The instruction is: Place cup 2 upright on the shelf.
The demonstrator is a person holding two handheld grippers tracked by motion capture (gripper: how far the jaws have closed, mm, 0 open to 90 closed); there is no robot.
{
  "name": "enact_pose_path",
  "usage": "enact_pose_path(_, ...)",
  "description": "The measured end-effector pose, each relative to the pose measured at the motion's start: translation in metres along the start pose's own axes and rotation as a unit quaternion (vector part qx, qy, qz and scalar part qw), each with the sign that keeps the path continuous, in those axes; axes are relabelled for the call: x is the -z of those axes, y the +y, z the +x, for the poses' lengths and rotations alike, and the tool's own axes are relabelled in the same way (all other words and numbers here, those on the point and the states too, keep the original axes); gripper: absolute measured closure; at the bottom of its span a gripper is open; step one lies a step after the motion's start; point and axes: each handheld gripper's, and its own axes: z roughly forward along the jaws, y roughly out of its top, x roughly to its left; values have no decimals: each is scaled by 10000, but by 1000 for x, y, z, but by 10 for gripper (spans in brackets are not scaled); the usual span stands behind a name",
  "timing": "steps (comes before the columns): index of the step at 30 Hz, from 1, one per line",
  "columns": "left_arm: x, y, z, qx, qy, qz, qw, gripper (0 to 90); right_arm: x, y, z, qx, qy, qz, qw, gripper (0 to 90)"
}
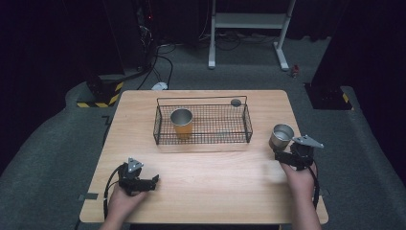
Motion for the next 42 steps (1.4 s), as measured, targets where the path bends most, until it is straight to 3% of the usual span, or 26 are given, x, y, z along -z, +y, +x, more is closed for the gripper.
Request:
enact_pose_path(6, 0, 0, 0, 0, -2, -3, 10000, 1, -10, 1, -4, -86, -66, -18, 9999, 128)
enact_pose_path(14, 0, 0, 0, -9, 5, -2, 10000, 1, -27, 5, -7, -16, -179, -98, 9998, 127)
enact_pose_path(26, 0, 0, 0, -3, 8, 4, 10000, 1, -48, 11, -13, -273, -42, -188, 9994, 129)
enact_pose_path(42, 0, 0, -1, 30, 11, -6, 10000, 2, -54, 14, -12, -203, -53, -165, 9996, 180)
